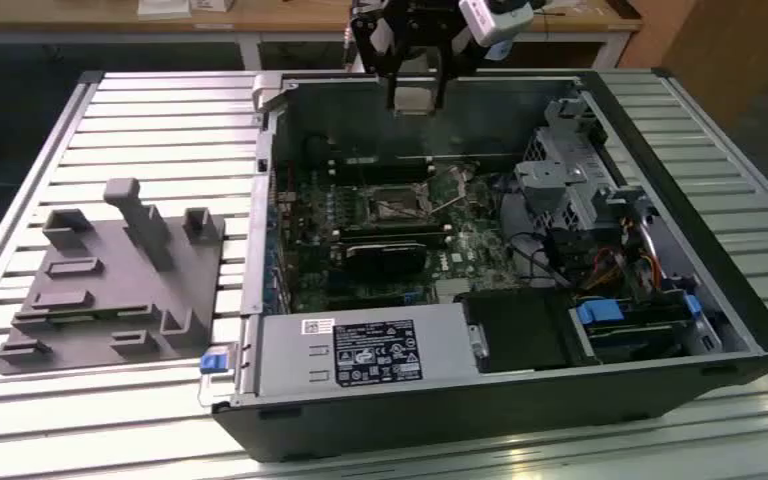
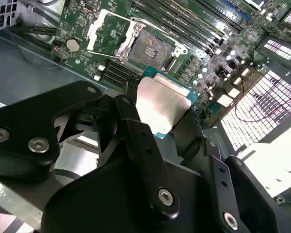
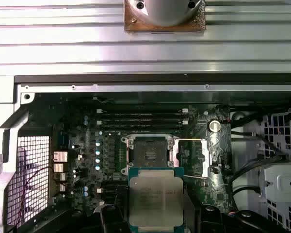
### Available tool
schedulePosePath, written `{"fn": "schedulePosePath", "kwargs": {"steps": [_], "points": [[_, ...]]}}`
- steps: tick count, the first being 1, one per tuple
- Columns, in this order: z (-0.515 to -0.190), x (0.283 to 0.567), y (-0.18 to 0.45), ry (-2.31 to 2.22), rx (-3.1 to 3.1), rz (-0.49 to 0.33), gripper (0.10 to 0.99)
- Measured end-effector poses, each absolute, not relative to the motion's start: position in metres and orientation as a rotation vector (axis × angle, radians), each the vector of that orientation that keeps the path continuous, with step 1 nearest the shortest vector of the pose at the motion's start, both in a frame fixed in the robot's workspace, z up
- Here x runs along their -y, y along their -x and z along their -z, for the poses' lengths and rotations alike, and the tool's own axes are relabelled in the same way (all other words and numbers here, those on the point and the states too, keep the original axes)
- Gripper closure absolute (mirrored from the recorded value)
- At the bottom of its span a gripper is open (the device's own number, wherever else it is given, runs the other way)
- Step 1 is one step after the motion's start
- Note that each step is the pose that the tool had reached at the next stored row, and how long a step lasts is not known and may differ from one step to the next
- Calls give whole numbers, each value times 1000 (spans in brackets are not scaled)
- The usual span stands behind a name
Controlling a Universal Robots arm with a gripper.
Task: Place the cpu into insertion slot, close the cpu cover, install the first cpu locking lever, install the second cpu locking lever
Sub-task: 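Place the cpu into insertion slot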
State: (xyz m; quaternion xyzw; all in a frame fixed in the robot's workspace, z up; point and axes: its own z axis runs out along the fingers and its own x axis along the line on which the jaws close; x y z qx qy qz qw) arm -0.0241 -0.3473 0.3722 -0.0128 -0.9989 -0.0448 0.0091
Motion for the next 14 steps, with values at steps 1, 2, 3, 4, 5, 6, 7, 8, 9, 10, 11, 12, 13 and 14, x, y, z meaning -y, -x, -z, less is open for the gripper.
{"fn": "schedulePosePath", "kwargs": {"steps": [1,2,3,4,5,6,7,8,9,10,11,12,13,14], "points": [[-372,347,24,40,3120,140,545],[-372,347,24,40,3120,140,545],[-372,347,24,40,3120,140,545],[-372,347,24,40,3120,140,545],[-372,347,24,40,3120,140,545],[-372,347,24,40,3120,140,545],[-372,347,24,40,3120,140,545],[-372,347,24,40,3120,140,545],[-372,347,24,40,3120,140,545],[-372,347,24,40,3120,140,545],[-372,347,24,40,3120,140,545],[-372,347,24,40,3120,140,545],[-371,347,24,40,3120,140,545],[-370,347,24,40,3120,140,545]]}}
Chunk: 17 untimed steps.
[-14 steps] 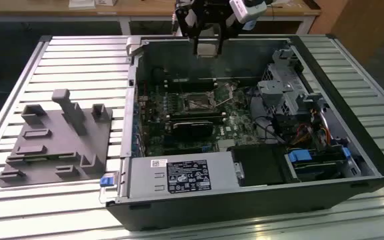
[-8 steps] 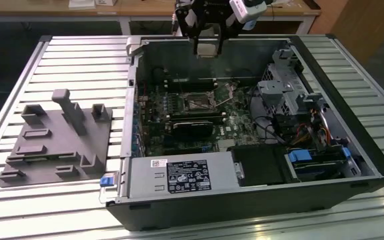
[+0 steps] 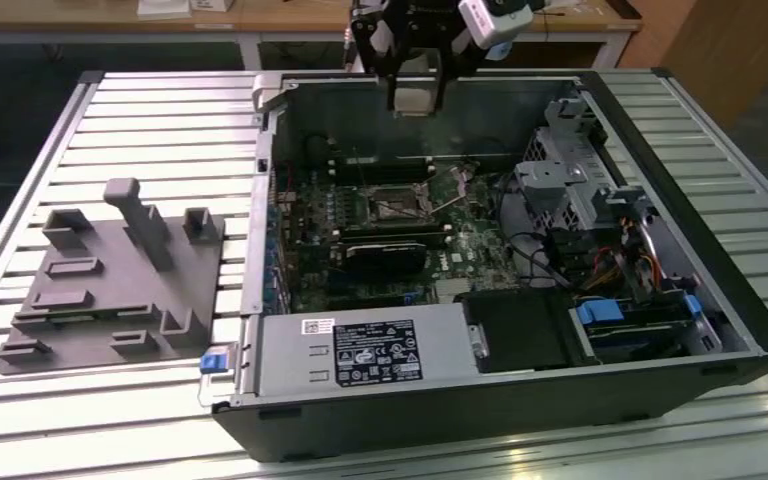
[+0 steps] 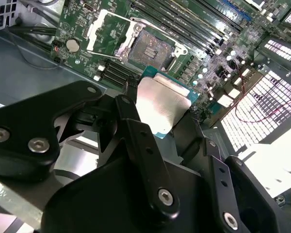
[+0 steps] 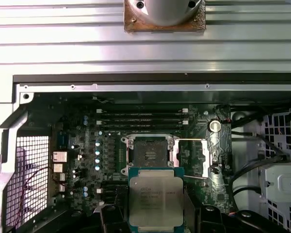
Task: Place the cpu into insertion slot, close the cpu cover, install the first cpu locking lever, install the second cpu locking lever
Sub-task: 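Place the cpu into insertion slot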
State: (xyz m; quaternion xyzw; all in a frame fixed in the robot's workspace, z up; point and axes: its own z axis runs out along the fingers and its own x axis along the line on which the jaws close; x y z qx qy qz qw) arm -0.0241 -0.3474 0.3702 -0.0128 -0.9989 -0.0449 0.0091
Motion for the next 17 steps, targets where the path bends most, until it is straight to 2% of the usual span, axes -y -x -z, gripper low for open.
{"fn": "schedulePosePath", "kwargs": {"steps": [17], "points": [[-350,347,26,66,3124,140,545]]}}
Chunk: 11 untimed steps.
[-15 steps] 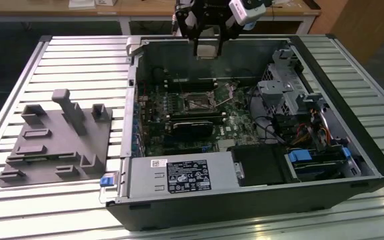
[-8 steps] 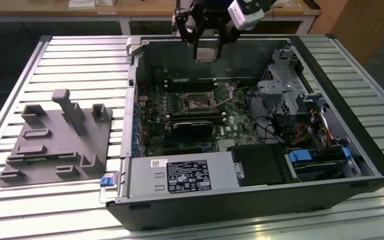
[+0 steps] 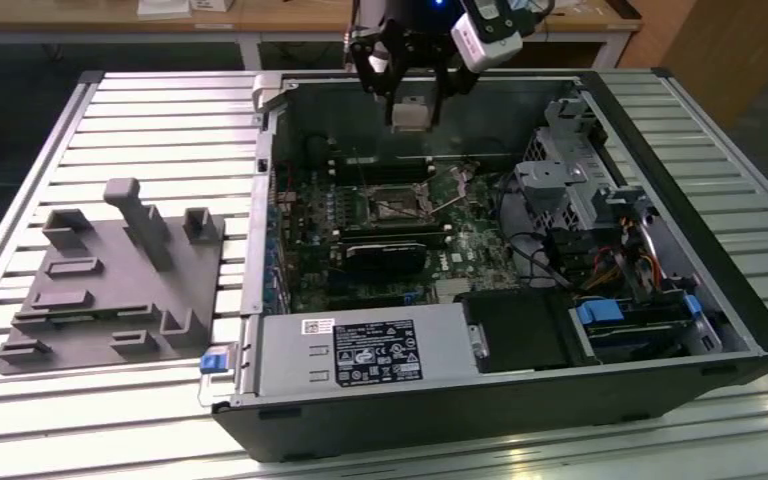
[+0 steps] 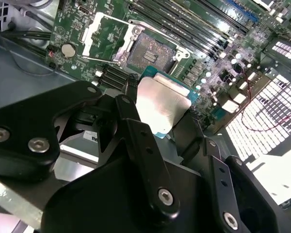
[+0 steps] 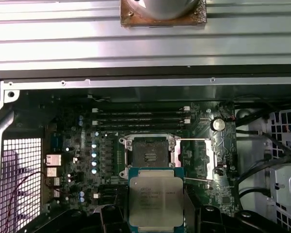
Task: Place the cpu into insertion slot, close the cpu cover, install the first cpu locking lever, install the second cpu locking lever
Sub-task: 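Place the cpu into insertion slot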
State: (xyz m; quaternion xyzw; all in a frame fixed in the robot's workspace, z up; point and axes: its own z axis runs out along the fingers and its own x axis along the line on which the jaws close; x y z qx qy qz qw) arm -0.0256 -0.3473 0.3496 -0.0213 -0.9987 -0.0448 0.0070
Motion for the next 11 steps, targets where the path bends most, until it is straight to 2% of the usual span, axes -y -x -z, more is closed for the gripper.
{"fn": "schedulePosePath", "kwargs": {"steps": [11], "points": [[-338,347,26,255,3120,141,545]]}}
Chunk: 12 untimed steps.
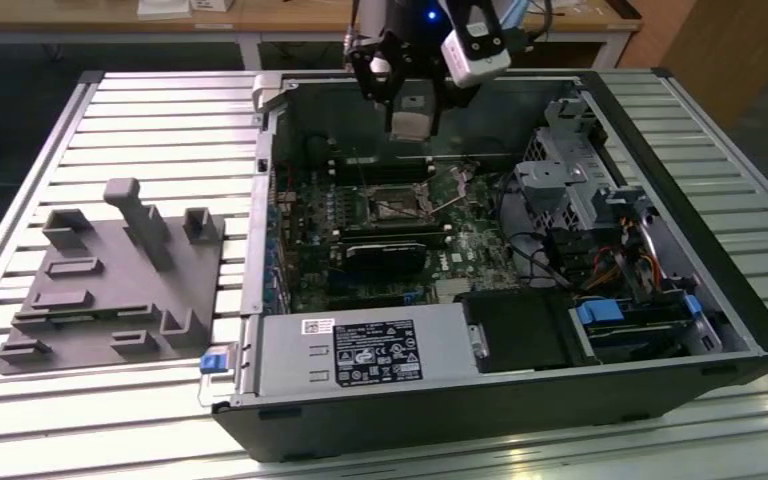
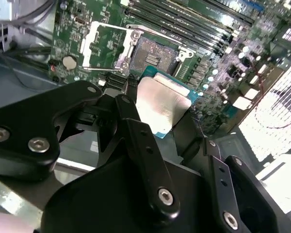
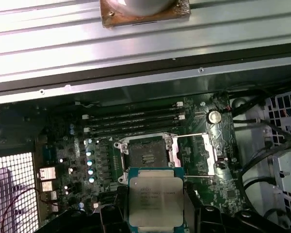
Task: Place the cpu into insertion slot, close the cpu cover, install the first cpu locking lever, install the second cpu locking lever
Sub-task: 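Place the cpu into insertion slot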
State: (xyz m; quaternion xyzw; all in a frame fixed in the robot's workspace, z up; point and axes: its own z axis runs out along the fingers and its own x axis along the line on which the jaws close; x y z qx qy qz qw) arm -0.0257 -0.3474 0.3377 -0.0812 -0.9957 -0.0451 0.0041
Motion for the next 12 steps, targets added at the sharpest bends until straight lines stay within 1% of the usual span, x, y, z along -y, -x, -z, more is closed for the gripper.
{"fn": "schedulePosePath", "kwargs": {"steps": [12], "points": [[-321,347,26,591,3085,143,545]]}}
